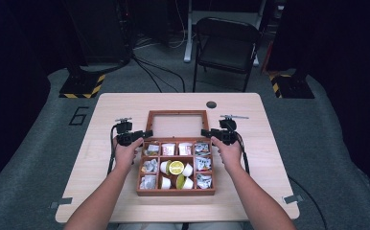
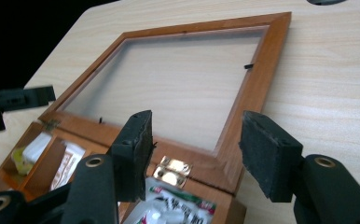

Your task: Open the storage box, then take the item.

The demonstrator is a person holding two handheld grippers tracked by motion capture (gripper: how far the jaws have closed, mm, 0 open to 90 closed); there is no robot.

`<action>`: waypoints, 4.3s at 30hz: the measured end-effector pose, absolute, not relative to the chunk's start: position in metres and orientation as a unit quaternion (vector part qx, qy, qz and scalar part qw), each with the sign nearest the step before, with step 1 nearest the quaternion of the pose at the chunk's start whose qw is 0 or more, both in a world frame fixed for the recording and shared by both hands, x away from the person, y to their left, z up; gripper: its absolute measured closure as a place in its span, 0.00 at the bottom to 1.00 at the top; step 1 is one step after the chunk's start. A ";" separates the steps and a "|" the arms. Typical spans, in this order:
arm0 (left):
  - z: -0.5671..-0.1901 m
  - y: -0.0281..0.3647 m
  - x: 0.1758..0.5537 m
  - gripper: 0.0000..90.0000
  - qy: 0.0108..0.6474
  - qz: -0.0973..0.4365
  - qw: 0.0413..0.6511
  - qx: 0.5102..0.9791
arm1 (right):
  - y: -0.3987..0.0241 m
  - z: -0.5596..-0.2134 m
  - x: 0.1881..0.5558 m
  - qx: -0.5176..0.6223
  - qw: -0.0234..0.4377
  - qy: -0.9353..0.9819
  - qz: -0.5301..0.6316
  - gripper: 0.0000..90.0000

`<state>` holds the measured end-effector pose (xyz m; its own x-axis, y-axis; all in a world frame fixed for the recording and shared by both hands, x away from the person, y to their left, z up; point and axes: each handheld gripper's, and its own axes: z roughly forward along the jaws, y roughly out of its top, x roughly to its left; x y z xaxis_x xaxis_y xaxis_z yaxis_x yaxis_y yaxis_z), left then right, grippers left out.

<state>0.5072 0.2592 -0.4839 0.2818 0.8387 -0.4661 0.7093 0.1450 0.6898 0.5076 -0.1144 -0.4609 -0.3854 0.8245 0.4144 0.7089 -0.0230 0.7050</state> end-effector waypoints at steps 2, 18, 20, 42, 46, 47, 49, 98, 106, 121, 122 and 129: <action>-0.479 0.260 0.503 0.44 0.588 0.074 0.467 0.656 | -0.114 -0.458 0.503 0.539 0.075 0.707 0.452 0.48; -0.454 0.257 0.463 0.47 0.556 0.082 0.477 0.676 | -0.102 -0.439 0.445 0.433 0.122 0.776 0.443 0.51; -0.452 0.258 0.458 0.47 0.554 0.083 0.483 0.673 | -0.099 -0.438 0.438 0.415 0.128 0.786 0.439 0.52; -0.444 0.254 0.429 0.46 0.512 0.102 0.488 0.700 | -0.046 -0.458 0.407 0.335 0.083 0.841 0.418 0.45; -0.442 0.257 0.426 0.46 0.516 0.105 0.494 0.692 | -0.037 -0.464 0.408 0.327 0.071 0.851 0.405 0.43; -0.442 0.258 0.425 0.46 0.517 0.105 0.494 0.691 | -0.036 -0.465 0.408 0.326 0.070 0.853 0.402 0.42; -0.442 0.259 0.424 0.46 0.516 0.108 0.494 0.692 | -0.033 -0.468 0.409 0.324 0.069 0.858 0.394 0.40; -0.443 0.290 0.410 0.46 0.541 0.126 0.499 0.665 | 0.000 -0.479 0.418 0.303 0.064 0.885 0.347 0.42; -0.442 0.289 0.414 0.46 0.543 0.124 0.500 0.663 | -0.006 -0.459 0.410 0.295 0.061 0.878 0.373 0.42; -0.441 0.289 0.420 0.46 0.541 0.121 0.503 0.663 | -0.055 -0.434 0.415 0.331 0.089 0.851 0.398 0.42; -0.441 0.288 0.421 0.46 0.542 0.120 0.504 0.662 | -0.059 -0.432 0.417 0.337 0.090 0.848 0.398 0.42; -0.441 0.284 0.423 0.46 0.535 0.119 0.502 0.669 | -0.084 -0.430 0.423 0.366 0.111 0.834 0.397 0.42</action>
<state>0.4228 0.2837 -0.4415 0.3988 0.8359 -0.3771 0.5963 0.0760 0.7991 0.4231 -0.0843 -0.4295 -0.7075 0.6989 0.1053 0.5229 0.4173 0.7432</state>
